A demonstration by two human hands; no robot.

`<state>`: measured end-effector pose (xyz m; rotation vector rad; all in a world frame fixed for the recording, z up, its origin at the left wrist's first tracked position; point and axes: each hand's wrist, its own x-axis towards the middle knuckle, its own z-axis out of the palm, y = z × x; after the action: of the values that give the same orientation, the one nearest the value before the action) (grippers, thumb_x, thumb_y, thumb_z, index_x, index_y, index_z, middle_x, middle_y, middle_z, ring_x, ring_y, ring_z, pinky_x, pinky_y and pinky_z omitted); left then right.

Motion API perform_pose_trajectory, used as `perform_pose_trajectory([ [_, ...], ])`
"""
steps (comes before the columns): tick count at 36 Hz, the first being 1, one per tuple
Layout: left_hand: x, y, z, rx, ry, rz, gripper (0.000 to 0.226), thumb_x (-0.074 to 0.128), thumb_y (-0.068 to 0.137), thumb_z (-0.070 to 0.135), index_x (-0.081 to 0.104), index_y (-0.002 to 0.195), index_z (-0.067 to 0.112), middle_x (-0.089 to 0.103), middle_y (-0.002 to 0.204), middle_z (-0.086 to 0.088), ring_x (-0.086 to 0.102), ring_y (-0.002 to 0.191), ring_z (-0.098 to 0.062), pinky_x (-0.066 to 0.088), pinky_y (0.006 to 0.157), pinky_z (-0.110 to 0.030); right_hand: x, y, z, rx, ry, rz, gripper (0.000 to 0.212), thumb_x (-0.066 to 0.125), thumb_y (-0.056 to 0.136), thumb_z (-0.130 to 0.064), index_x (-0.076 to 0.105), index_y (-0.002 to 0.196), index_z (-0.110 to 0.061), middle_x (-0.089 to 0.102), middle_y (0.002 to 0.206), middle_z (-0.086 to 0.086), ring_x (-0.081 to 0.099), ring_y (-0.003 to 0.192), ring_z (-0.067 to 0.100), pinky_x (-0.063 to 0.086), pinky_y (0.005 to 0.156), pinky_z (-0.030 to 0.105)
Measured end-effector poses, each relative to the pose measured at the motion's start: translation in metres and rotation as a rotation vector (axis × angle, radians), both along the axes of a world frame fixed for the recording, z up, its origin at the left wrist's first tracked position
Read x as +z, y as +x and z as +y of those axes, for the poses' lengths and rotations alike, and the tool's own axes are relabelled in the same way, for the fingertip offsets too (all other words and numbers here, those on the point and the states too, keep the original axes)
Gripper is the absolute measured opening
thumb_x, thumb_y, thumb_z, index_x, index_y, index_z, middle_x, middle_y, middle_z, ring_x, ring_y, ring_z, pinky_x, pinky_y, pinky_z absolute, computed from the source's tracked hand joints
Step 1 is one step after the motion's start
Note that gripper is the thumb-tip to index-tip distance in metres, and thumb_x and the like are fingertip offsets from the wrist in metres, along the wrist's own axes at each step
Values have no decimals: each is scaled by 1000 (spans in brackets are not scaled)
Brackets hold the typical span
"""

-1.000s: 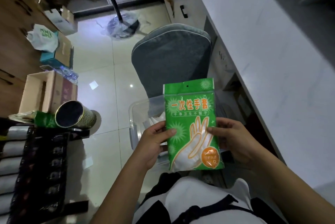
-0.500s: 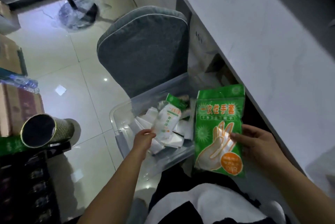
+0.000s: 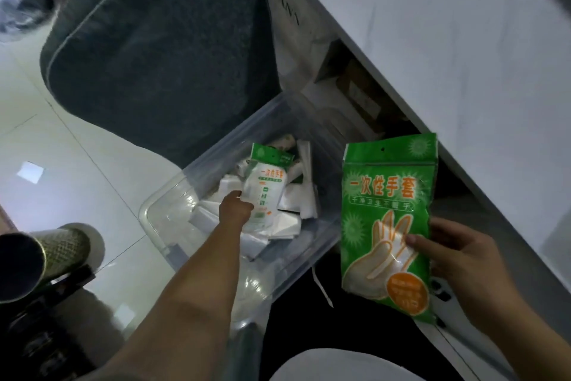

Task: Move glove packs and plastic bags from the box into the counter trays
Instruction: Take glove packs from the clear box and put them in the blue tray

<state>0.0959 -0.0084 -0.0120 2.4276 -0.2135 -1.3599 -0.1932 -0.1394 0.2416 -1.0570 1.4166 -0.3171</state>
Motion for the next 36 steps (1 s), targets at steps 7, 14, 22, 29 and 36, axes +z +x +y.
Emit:
perform_pose_trajectory([
  [7,-10,2,3,-22,-21,-11,38,66,85,6,65,123,-1,66,122,-23,61,110,-38,46,89,-34,0,-4,1,-16,3,42,26,74,65,-4,80,83,-22,77,83,12,74,64,24,55,48,27],
  [14,1,-8,7,15,-104,6,30,65,85,6,71,114,1,71,110,-20,64,101,-36,48,80,-31,6,-5,1,44,-29,22,30,75,63,-11,80,89,-24,78,86,10,75,71,25,58,53,29],
  [22,69,-38,24,273,-288,42,13,69,83,7,74,85,19,75,83,-5,70,85,-32,60,71,-42,25,-8,-10,68,-68,-45,31,75,65,-13,80,93,-23,78,90,10,75,74,27,59,56,33],
  [29,171,-64,26,410,-534,54,26,71,85,13,77,80,38,77,82,7,74,75,-16,61,68,-41,50,-21,-21,58,-101,-112,25,74,69,-3,79,90,-16,78,88,12,75,73,27,57,52,28],
  [36,270,-92,-13,332,-732,-87,26,71,86,15,74,98,37,76,90,18,73,79,-3,54,57,-14,83,-53,-44,-51,-183,-204,23,70,75,4,76,93,-9,78,84,11,74,67,24,56,49,25],
])
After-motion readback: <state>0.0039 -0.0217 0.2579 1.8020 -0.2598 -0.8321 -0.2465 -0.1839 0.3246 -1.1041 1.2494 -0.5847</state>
